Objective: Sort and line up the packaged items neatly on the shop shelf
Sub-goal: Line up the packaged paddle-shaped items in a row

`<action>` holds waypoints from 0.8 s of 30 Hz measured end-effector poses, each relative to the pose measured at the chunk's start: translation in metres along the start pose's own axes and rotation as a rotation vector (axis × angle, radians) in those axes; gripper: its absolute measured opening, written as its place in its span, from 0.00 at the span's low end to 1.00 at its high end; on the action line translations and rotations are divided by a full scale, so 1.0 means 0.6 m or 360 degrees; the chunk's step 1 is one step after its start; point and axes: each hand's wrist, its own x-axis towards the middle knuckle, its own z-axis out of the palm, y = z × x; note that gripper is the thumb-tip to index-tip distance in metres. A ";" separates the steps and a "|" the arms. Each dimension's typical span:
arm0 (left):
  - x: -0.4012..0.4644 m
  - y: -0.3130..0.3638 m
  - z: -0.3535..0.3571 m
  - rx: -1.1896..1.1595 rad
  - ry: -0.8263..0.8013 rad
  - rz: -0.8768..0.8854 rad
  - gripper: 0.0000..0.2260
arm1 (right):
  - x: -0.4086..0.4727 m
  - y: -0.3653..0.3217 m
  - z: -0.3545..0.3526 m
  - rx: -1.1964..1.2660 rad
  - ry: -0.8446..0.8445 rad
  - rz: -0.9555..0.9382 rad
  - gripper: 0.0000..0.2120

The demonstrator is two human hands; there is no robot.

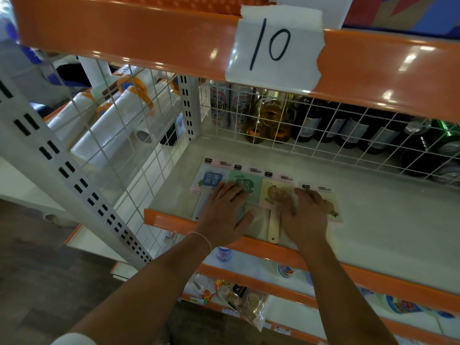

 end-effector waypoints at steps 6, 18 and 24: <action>0.000 0.001 0.003 -0.0011 0.0053 0.0015 0.27 | 0.025 0.080 -0.047 -0.0357 -0.0351 0.0294 0.17; -0.002 0.003 -0.004 -0.0202 0.0136 0.0049 0.24 | 0.024 0.088 -0.066 -0.0123 -0.0315 0.0454 0.26; 0.007 0.031 -0.038 -0.0384 0.0332 -0.0009 0.18 | 0.023 0.063 -0.103 0.0287 0.0001 0.0271 0.21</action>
